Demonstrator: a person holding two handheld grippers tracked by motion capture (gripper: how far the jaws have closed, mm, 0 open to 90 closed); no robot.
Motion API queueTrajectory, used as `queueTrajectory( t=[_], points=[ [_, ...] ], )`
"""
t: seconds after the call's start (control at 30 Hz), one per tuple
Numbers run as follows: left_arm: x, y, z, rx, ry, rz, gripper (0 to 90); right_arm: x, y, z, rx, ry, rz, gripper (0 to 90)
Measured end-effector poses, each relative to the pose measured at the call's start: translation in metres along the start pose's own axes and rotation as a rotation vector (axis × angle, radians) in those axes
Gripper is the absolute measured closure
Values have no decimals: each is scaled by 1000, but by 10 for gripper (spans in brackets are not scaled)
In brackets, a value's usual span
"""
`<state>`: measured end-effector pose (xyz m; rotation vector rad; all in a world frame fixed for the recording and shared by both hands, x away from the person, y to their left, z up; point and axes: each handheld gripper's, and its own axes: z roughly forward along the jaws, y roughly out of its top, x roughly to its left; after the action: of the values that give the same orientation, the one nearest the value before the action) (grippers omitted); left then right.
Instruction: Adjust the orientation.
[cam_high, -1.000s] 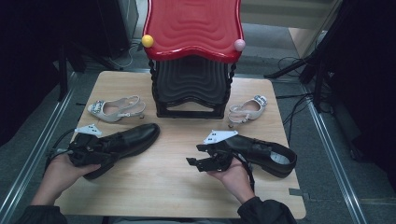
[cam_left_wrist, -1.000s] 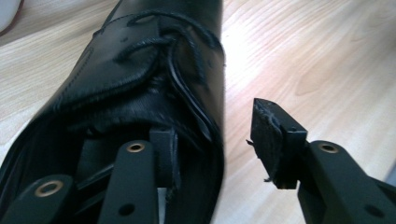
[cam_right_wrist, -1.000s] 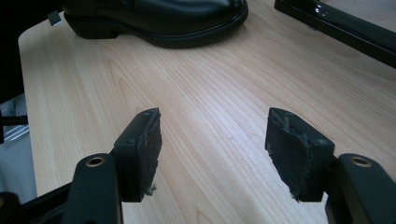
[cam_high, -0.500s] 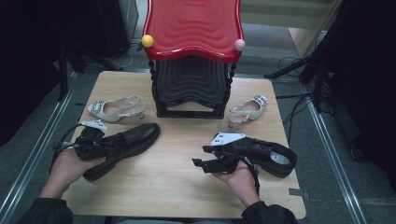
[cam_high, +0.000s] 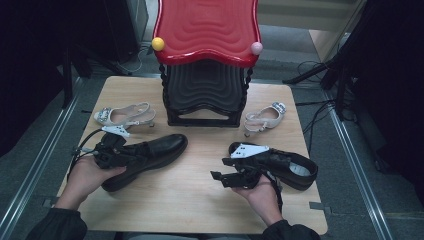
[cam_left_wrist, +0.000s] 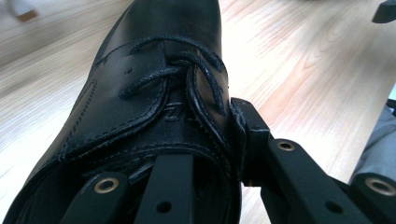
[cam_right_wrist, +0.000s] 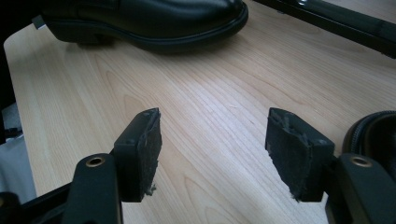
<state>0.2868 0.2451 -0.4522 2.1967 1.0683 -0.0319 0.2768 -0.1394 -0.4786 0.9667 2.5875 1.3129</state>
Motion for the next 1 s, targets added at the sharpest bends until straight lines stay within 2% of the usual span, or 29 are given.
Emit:
queueTrajectory(
  t=[0.27,0.3,0.37,0.7,0.8,0.83,1.0],
  points=[
    [-17,12,10,-2,-14,40,785,0,-5,-4,0,-13,8,367],
    [-22,15,14,3,-20,58,785,0,-5,-5,0,-17,13,367],
    [-27,18,18,7,-24,68,785,0,-6,-6,-2,-19,15,367],
    [-49,30,40,11,-42,97,784,3,-10,-6,-8,-40,23,368],
    [-57,32,48,3,-44,103,781,4,-11,-6,-9,-55,30,370],
    [-63,33,55,6,-46,110,781,4,-12,-4,-10,-61,35,372],
    [-71,33,68,16,-54,121,770,6,-12,-1,-11,-69,35,376]
  ],
)
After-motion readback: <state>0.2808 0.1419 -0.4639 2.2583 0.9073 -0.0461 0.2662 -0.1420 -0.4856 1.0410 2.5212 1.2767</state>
